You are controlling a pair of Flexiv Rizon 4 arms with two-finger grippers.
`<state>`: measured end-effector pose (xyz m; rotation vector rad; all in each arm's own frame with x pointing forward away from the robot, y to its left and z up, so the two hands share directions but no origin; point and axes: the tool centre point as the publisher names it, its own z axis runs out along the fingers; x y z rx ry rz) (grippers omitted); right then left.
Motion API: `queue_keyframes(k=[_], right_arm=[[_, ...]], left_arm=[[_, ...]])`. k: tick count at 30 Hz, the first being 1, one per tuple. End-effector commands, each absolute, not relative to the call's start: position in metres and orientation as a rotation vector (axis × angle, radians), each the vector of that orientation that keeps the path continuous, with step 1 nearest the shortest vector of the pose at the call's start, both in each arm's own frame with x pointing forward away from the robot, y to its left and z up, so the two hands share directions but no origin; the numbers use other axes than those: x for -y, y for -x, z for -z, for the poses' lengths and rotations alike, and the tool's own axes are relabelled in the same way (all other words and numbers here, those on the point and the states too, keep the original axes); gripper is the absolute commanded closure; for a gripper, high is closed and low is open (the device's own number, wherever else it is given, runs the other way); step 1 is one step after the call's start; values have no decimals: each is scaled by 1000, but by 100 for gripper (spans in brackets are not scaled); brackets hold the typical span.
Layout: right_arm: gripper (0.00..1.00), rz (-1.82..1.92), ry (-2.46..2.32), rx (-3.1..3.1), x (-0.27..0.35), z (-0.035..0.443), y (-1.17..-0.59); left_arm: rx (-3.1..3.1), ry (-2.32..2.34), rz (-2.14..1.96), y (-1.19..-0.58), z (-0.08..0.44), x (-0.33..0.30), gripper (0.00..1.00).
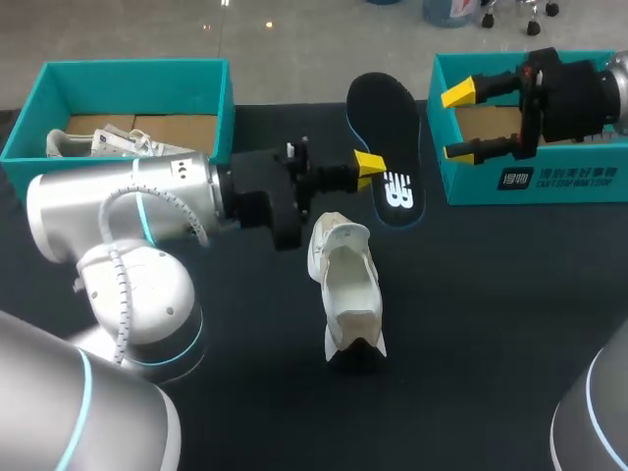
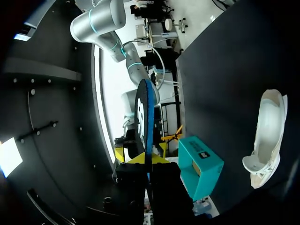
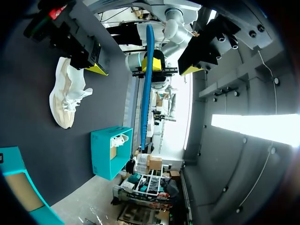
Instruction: Take the shoe out of the shoebox, open the shoe tongue, remove and reinsert the insole, then place the shoe into the shoebox
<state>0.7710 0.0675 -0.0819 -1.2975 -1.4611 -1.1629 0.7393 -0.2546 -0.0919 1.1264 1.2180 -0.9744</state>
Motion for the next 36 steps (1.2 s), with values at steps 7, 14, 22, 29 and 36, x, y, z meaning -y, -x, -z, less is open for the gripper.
queue_keyframes(k=[7, 14, 22, 29, 36], right_arm=[[50, 1132, 1319, 1450, -85, 90, -775], [53, 1139, 1323, 1435, -87, 91, -779], [55, 1141, 1311, 1427, -91, 92, -783], [60, 1138, 1300, 1419, -92, 95, -783], [100, 1135, 1306, 1415, -91, 98, -781]], left_arm=[[-1283, -1183, 957, -744, 89, 268, 100], [-1301, -1185, 951, -744, 88, 278, 100], [-1296, -1202, 962, -738, 88, 286, 100], [-1298, -1219, 976, -733, 90, 286, 100], [-1297, -1225, 976, -731, 92, 286, 100]])
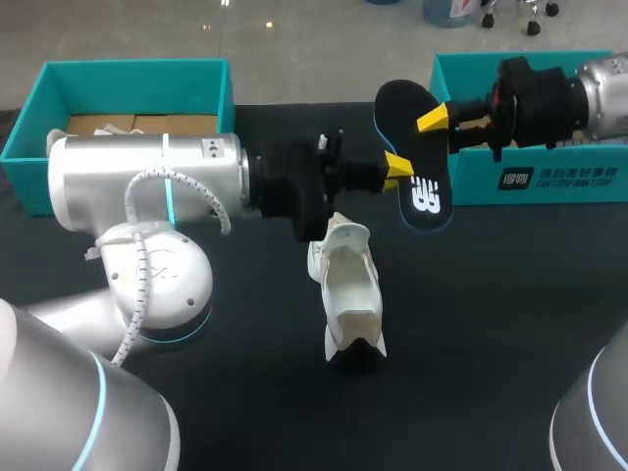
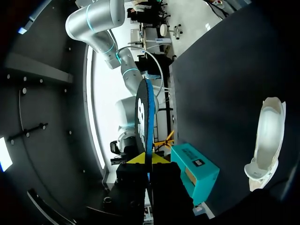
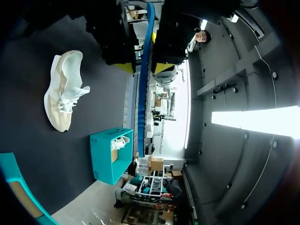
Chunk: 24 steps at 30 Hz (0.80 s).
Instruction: Take the shoe out of the shoebox, open the shoe tongue, remove and reinsert the insole, then place the shoe into the shoebox
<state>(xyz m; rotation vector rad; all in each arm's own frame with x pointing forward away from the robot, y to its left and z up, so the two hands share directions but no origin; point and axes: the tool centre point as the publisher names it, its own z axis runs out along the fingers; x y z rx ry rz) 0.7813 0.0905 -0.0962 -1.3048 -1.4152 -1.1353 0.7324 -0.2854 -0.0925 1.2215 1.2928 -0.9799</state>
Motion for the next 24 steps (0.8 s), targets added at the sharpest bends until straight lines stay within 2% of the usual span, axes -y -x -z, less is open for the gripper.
queue_keyframes(k=[1, 4, 5, 6, 7, 24], right_arm=[[100, 1134, 1308, 1415, -91, 98, -781], [100, 1130, 1313, 1418, -90, 100, -780], [100, 1130, 1315, 1417, -89, 100, -780], [100, 1132, 1318, 1412, -89, 101, -780], [100, 1134, 1319, 1407, -88, 102, -780], [100, 1105, 1347, 1390, -88, 116, -781]], left_arm=[[-1297, -1226, 977, -731, 92, 286, 100], [-1301, -1235, 971, -730, 94, 283, 100], [-1309, -1238, 964, -730, 94, 283, 89], [-1316, -1236, 943, -730, 94, 282, 25], [-1312, -1234, 946, -730, 95, 281, 0], [-1649, -1538, 804, -746, 84, 246, 0]])
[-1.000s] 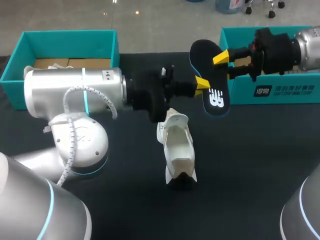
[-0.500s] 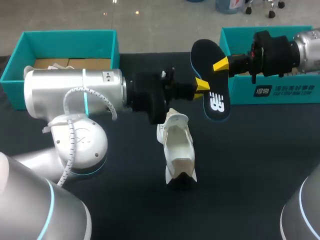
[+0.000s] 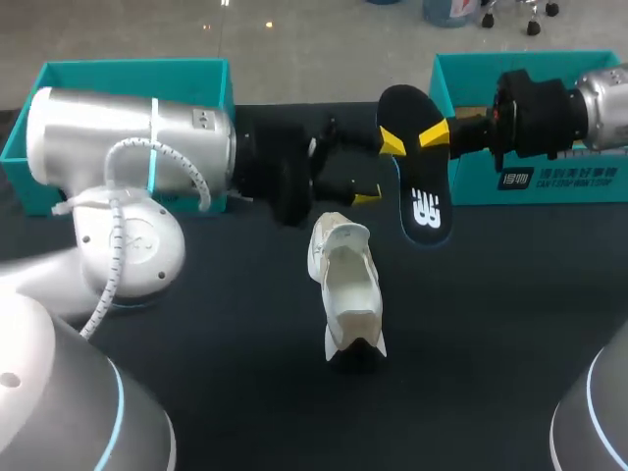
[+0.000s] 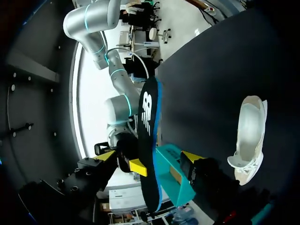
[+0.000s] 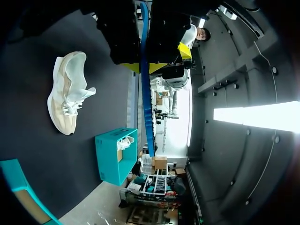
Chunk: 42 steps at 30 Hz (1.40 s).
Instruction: Take the shoe out of the shoebox, open the shoe tongue, remove and reinsert the insole, then place the shoe into the shoebox
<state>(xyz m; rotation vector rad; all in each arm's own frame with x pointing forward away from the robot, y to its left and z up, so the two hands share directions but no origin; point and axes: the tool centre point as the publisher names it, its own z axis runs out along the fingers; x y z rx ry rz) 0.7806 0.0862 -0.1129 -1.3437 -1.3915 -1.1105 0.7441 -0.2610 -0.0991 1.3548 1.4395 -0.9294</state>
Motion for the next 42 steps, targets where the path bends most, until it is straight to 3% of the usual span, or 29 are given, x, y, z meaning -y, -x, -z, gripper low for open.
queue_keyframes(k=[1, 16, 42], right_arm=[[100, 1102, 1348, 1390, -88, 117, -781], [100, 1072, 1364, 1383, -92, 129, -775], [100, 982, 1361, 1422, -106, 136, -776]], left_arm=[[-1692, -1564, 786, -747, 84, 243, 0], [-1972, -2030, 436, -753, 95, 220, 0], [-2153, -2009, 200, -772, 79, 228, 0]])
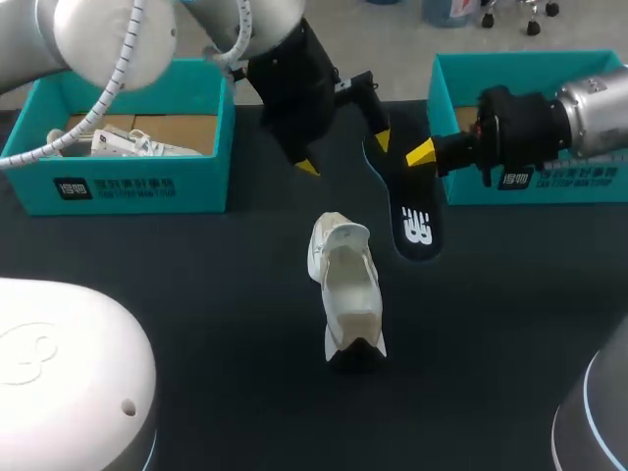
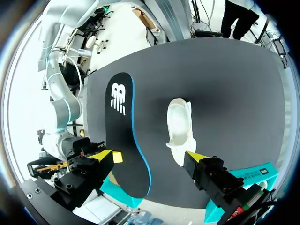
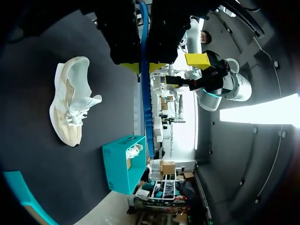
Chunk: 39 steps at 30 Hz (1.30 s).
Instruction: Take the shoe out of the shoebox, open the shoe tongue, remove and reinsert the insole, then place the shoe into the shoebox
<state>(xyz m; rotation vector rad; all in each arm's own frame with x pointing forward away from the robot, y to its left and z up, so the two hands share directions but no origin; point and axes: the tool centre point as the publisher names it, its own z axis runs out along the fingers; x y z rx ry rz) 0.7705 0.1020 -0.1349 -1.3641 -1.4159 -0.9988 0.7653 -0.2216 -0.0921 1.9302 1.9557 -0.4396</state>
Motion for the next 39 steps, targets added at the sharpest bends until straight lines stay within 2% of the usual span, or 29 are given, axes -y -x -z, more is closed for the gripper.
queue_keyframes(k=[1, 9, 18, 39], right_arm=[[100, 981, 1361, 1422, -107, 136, -776], [100, 1005, 1349, 1391, -111, 133, -779], [100, 1088, 1350, 1370, -111, 117, -792], [100, 1098, 1357, 1339, -116, 126, -795]], left_arm=[[-2196, -1999, 217, -774, 75, 228, 0], [-2274, -2026, 80, -790, 52, 234, 0], [-2332, -2126, -22, -804, 53, 236, 0], [-2191, -2206, -79, -821, 42, 258, 0]])
